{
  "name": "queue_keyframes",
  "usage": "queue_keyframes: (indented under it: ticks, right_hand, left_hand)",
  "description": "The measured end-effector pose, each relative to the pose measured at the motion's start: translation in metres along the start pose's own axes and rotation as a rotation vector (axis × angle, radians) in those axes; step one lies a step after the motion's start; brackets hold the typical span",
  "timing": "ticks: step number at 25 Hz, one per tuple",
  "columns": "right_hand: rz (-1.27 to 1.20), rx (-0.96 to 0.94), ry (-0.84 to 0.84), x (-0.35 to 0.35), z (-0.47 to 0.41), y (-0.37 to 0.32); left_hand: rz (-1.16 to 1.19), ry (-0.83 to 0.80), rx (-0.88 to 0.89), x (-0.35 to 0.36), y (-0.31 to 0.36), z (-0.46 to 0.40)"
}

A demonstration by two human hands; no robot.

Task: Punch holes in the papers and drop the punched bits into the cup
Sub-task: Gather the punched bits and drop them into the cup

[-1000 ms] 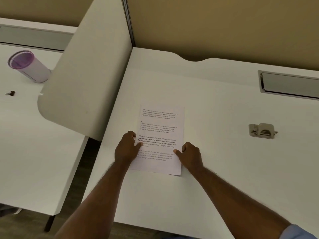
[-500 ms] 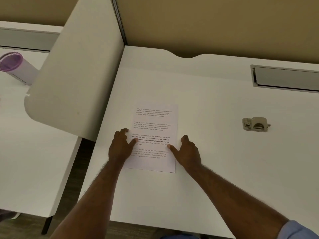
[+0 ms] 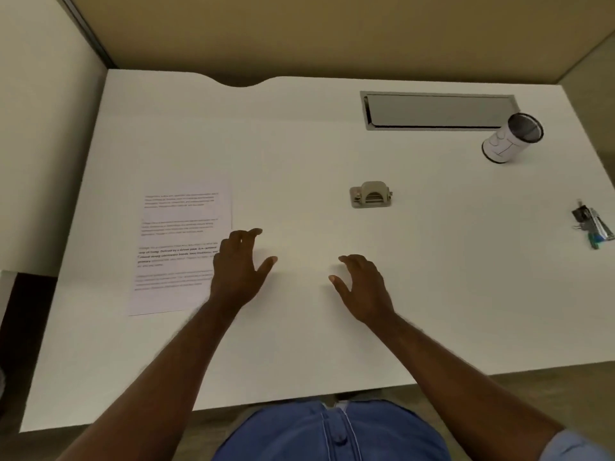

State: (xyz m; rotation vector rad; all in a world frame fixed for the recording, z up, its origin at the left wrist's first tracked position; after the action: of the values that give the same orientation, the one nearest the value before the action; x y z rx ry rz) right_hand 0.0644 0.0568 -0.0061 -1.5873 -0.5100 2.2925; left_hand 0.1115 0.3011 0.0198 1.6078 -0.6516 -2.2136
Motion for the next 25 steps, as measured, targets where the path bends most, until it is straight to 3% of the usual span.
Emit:
queue_keyframes:
  ticks: [8, 12, 16, 25]
  right_hand:
    - [-0.075, 0.102, 0.047, -0.049, 0.007, 0.144]
    - [0.039, 0.151, -0.119, -0.047, -0.011, 0.187]
    - [0.295, 0.109, -0.216, -0.033, -0.02, 0.194]
    - [0.363, -0.099, -0.297, -0.024, -0.035, 0.167]
  left_hand:
    - [-0.132, -0.307, -0.014, 0.136, 0.077, 0.001]
    - [-0.22, -0.392, -0.084, 0.173, 0.096, -0.017]
    - [-0.271, -0.372, -0.134, 0.186, 0.117, -0.046]
    - [-0.446, -0.378, 0.054, 0.205, 0.162, -0.079]
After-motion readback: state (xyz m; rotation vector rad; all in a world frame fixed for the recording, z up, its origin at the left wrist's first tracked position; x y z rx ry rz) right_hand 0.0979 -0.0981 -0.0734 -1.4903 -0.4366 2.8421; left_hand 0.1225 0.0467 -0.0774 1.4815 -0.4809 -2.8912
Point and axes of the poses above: each hand's wrist, its own z-axis away from the middle knuckle, its own x-axis out of the palm, y = z × x, the point moved 10 cm from there along -z, towards the middle knuckle, and after that the axes turned 12 degrees about -y, right-handed, at the moved point
